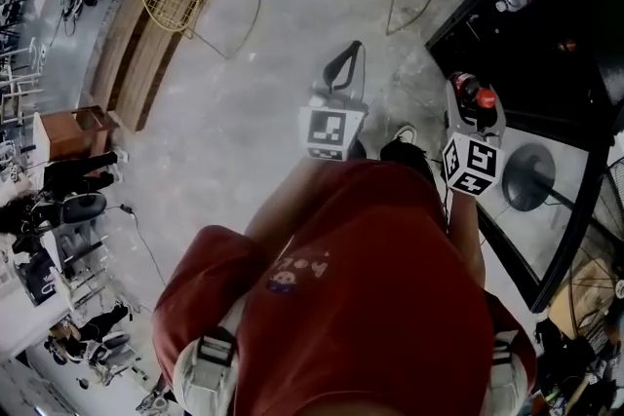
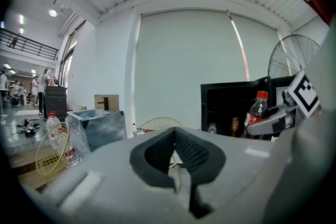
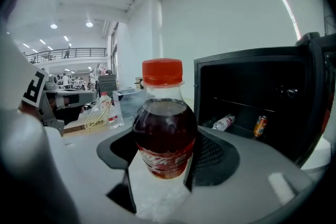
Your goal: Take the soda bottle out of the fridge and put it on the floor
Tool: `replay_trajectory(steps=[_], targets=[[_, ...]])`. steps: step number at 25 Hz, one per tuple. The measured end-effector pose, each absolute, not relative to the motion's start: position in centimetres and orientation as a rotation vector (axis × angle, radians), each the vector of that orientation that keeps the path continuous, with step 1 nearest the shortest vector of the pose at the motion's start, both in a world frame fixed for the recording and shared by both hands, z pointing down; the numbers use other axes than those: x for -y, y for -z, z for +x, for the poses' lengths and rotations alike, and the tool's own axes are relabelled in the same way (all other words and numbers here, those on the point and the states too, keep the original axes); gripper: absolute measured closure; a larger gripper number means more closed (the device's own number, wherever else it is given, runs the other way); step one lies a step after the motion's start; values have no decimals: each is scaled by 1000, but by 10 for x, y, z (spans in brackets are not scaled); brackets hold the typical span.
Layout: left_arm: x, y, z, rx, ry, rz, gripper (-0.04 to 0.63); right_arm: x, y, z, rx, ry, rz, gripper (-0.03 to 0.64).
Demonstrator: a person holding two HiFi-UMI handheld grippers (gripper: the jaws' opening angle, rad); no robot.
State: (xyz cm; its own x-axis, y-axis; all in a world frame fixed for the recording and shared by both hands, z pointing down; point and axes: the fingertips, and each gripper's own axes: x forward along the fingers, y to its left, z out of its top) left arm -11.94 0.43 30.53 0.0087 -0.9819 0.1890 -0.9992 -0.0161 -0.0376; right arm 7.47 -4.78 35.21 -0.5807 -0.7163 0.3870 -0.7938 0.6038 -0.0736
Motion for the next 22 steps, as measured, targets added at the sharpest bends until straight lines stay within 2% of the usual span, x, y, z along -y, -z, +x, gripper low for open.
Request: replay_trajectory(steps=[22], targets=[[-20, -314, -153, 2074, -296, 2146, 597, 28, -360, 19, 2491, -340, 1144, 313]])
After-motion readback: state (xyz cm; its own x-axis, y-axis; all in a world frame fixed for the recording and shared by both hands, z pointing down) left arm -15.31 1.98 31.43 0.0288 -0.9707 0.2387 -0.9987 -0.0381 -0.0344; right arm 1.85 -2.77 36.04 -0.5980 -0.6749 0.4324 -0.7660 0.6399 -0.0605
